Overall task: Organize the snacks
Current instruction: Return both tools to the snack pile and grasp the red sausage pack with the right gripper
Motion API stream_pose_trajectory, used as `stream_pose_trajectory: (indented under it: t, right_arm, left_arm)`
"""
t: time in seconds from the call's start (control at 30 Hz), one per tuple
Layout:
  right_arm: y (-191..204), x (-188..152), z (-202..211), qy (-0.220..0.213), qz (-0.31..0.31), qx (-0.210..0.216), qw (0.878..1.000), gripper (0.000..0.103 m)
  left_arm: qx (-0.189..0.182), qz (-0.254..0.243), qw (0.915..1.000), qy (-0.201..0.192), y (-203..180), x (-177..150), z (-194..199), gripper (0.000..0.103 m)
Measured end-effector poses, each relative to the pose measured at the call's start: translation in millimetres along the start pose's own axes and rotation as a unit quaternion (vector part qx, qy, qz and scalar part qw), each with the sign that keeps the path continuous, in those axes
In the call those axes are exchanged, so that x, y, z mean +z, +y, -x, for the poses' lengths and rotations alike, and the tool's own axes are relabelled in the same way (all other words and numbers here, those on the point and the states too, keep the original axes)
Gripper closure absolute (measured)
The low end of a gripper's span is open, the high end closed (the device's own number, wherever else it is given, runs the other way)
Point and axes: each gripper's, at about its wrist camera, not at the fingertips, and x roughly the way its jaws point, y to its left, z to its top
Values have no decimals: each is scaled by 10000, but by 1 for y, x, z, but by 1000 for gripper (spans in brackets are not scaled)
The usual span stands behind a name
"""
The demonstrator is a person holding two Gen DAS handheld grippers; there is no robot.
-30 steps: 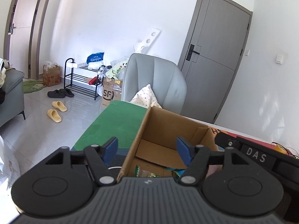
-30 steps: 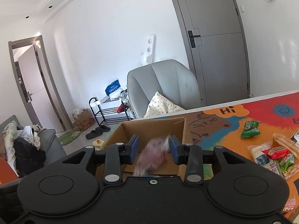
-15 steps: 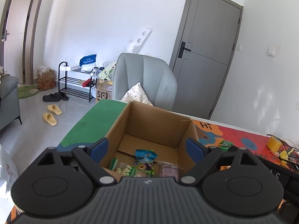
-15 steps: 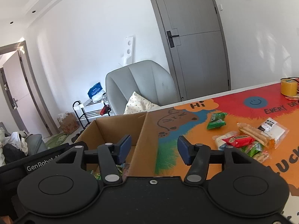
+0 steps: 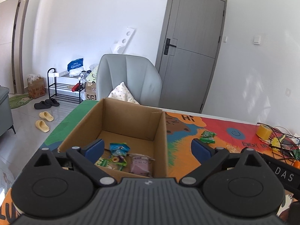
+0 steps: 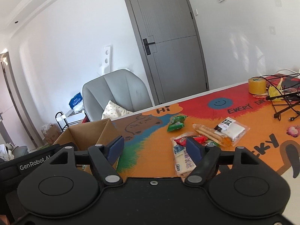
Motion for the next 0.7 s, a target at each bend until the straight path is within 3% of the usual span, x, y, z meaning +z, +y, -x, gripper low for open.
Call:
stream_pose_trajectory:
  t: [0.7]
  right_arm:
    - [-66, -10, 14, 47, -337, -535, 9980, 28]
  left_arm:
    - [-553, -475, 9972, 138, -57, -22, -2, 5]
